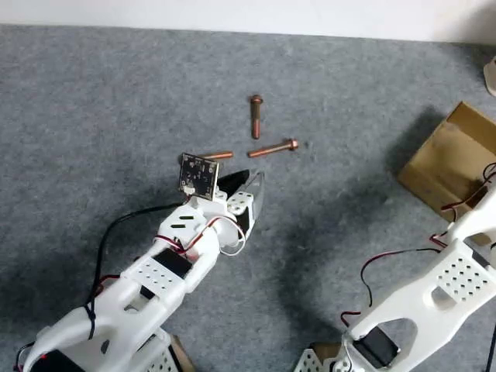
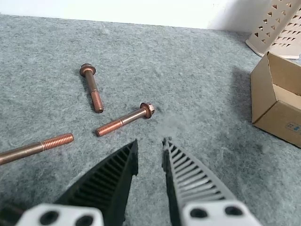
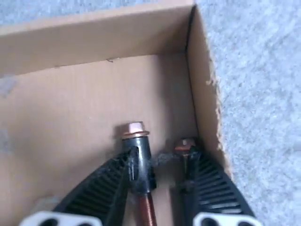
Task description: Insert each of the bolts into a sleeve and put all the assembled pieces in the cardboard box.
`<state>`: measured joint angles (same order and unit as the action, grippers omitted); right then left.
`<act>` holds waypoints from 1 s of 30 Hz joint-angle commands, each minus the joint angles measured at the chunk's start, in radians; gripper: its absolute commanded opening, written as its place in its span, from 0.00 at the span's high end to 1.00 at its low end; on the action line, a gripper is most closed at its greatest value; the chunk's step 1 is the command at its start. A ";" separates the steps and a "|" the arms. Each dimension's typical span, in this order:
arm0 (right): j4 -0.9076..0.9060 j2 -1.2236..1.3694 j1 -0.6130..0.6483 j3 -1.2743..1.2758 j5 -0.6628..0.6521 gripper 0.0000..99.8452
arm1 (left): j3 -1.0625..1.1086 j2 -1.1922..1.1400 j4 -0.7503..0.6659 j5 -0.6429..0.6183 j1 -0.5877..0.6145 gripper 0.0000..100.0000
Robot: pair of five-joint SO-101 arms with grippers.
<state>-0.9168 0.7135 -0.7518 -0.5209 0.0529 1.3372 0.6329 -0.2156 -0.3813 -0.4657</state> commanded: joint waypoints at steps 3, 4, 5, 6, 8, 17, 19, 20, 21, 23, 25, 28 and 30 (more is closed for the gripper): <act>-0.145 -0.039 0.054 -0.102 0.009 0.85 | -0.002 -0.001 0.002 -0.003 0.005 0.90; -0.185 -0.039 0.068 -0.128 0.009 0.85 | -0.002 -0.001 0.002 -0.003 0.005 0.90; -0.225 -0.039 0.081 -0.156 0.011 0.85 | -0.002 -0.001 0.002 -0.003 0.005 0.90; -0.265 -0.039 0.094 -0.186 0.011 0.85 | -0.002 -0.001 0.002 -0.005 0.005 0.90; -0.354 -0.039 0.124 -0.266 0.011 0.85 | -0.002 -0.001 0.002 -0.008 0.005 0.90; -0.723 -0.038 0.259 -0.654 0.011 0.85 | -0.002 -0.001 0.002 -0.008 0.004 0.91; -0.794 -0.038 0.289 -0.714 0.011 0.85 | -0.002 -0.001 -0.002 -0.005 0.007 0.91; -0.826 -0.038 0.305 -0.740 0.011 0.85 | -0.002 -0.001 -0.005 -0.003 0.012 0.91; -0.845 -0.039 0.318 -0.759 0.011 0.85 | -0.002 -0.001 -0.005 -0.003 0.013 0.91; -0.845 -0.039 0.334 -0.785 0.011 0.85 | -0.002 0.001 -0.005 -0.002 0.015 0.91; -0.845 -0.038 0.337 -0.789 0.011 0.85 | -0.007 0.001 -0.005 -0.002 0.025 0.91; -0.845 -0.033 0.343 -0.788 0.011 0.85 | -0.016 0.004 -0.005 -0.002 0.062 0.91; -0.845 -0.035 0.343 -0.788 0.011 0.85 | -0.054 0.001 0.018 -0.008 0.091 0.91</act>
<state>-1.7438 0.7135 -0.4250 -1.2651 0.0529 1.3372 0.6329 -0.2156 -0.3813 -0.4166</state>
